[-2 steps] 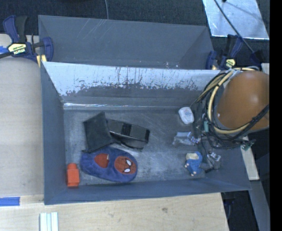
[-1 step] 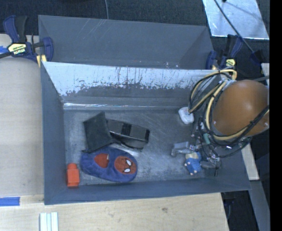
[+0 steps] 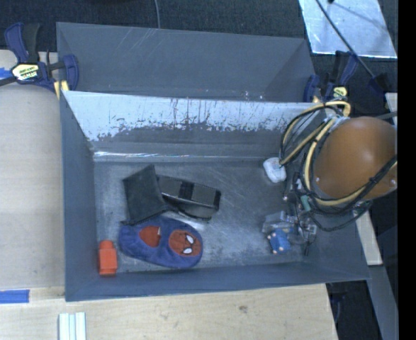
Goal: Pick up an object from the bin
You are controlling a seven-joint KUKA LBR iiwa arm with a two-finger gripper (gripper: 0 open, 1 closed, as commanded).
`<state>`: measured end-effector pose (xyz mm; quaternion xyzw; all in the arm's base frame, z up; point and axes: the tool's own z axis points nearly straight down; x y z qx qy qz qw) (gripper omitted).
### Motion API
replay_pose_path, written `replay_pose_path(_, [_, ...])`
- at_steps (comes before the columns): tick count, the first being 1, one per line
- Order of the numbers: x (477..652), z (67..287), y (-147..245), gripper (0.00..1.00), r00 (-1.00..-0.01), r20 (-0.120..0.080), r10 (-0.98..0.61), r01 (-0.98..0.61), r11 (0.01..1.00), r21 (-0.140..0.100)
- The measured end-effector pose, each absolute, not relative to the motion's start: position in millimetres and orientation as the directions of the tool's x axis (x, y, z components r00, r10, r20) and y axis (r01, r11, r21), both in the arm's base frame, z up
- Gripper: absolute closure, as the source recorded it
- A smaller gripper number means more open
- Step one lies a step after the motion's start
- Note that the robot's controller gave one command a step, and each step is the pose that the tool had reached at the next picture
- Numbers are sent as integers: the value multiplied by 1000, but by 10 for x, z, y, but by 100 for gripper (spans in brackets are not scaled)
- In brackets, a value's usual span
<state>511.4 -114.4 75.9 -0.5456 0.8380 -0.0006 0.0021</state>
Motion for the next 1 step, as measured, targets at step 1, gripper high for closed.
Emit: replay_pose_path(1, [5275,2613,-1311,100,-465,-3,-885,-885,465,-11])
